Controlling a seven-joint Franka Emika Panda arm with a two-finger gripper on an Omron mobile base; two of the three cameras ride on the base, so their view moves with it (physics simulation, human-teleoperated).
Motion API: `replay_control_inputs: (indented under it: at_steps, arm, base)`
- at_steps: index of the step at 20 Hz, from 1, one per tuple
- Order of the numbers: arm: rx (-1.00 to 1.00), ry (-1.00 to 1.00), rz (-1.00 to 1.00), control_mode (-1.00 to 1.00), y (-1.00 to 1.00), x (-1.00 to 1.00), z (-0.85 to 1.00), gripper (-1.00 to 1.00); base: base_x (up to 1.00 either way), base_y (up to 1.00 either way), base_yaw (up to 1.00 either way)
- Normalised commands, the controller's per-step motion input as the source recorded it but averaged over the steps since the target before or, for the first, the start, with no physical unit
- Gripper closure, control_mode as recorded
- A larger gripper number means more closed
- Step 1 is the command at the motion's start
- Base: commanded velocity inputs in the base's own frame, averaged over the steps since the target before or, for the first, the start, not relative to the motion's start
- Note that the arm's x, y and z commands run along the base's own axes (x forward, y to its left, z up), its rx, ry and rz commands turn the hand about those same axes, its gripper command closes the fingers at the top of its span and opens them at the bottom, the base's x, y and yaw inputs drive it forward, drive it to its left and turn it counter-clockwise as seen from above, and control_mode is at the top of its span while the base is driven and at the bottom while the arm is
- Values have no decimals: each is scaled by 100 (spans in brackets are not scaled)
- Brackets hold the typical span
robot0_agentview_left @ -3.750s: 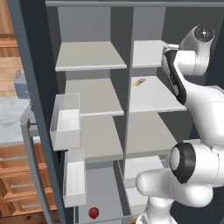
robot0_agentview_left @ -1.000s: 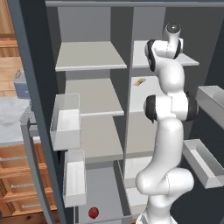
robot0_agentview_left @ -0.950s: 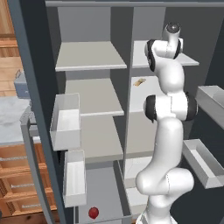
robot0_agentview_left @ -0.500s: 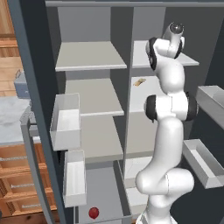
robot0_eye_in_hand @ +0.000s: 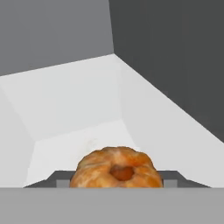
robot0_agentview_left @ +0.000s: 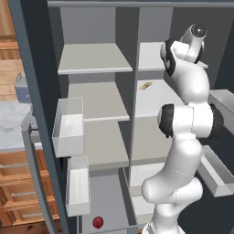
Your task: Take the pear and tangerine from the fridge shelf and place them in the freezer drawer to begin freezing them.
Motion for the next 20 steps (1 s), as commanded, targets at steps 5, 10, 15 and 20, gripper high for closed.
replay_control_inputs:
  at_steps: [5, 10, 15, 20]
  arm:
    - [3, 1, 0, -100, 45, -99, -15, 100]
    - [6, 0, 0, -100, 25, -84, 0, 100]
    - [4, 0, 0, -100, 14, -83, 0, 100]
    - [3, 1, 0, -100, 10, -74, -1, 100]
  base:
    - [0, 0, 0]
    - [0, 0, 0]
    - [0, 0, 0]
    - [0, 0, 0]
